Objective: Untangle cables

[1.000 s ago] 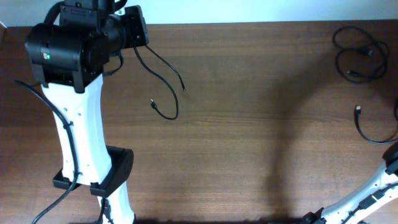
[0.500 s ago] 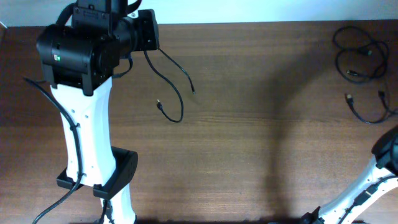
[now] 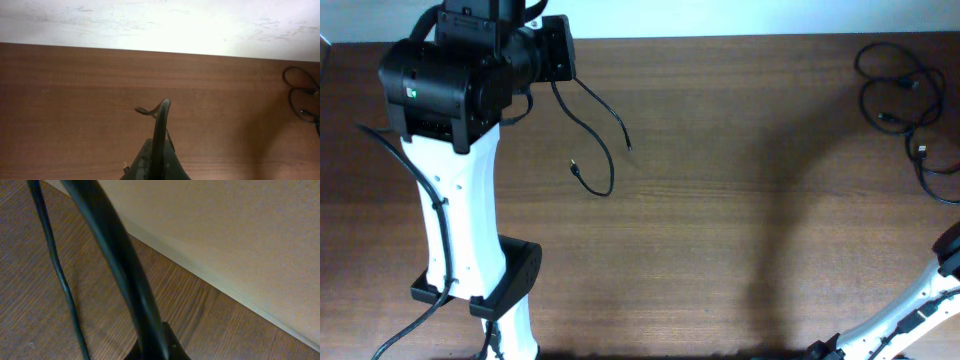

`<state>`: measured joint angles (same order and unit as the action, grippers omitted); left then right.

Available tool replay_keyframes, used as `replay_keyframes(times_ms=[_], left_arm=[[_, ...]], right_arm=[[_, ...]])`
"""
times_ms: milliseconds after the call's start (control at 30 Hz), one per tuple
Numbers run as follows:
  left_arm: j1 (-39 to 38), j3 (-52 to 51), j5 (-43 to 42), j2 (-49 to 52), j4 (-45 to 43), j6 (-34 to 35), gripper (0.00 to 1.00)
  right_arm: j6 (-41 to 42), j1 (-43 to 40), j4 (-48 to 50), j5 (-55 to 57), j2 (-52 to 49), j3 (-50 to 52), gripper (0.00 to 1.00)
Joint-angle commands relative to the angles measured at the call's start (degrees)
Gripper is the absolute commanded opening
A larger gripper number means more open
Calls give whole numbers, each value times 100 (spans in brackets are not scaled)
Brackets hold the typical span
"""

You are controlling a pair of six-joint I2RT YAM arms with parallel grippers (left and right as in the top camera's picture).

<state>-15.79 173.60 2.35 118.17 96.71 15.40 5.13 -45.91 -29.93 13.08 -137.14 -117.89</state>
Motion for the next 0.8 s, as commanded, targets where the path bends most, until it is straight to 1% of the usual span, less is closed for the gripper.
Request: replay_keyframes(times_ms=[0, 33, 67, 200, 267, 333, 367, 433, 467, 533, 633, 700, 767], left_arm=[[-9, -4, 61, -96, -2, -96, 0], [-11, -4, 61, -96, -2, -96, 0], [-11, -4, 61, -94, 0, -96, 0], [-20, -4, 59, -92, 0, -208, 0], [-20, -4, 59, -85, 0, -223, 0], [-22, -42, 48, -85, 0, -223, 0], [-26, -92, 39, -85, 0, -223, 0], [-68, -179, 42, -85, -2, -225, 0], [-92, -258, 46, -85, 0, -225, 0], [-105, -428, 44, -85, 0, -225, 0], [-105, -557, 44, -85, 0, -232, 0], [-111, -557, 39, -85, 0, -352, 0], [-111, -557, 39, -85, 0, -352, 0]], right_arm=[[-22, 94, -13, 70, -28, 15, 4], [-20, 94, -46, 70, -28, 13, 19], [4, 94, -76, 68, -28, 13, 99], [22, 107, -442, 70, 129, -127, 99], [26, 129, -726, 70, 271, -428, 99], [258, 138, -1193, 70, 520, -955, 99], [330, 166, -1591, 68, 695, -1495, 99], [330, 234, -2028, 33, 848, -2188, 99], [330, 317, -2391, -162, 960, -2820, 99], [391, 446, -2579, -278, 984, -3440, 99], [509, 503, -2686, -273, 844, -3248, 99], [599, 507, -2844, -234, 682, -2824, 93], [579, 662, -2914, -376, 662, -2555, 91]])
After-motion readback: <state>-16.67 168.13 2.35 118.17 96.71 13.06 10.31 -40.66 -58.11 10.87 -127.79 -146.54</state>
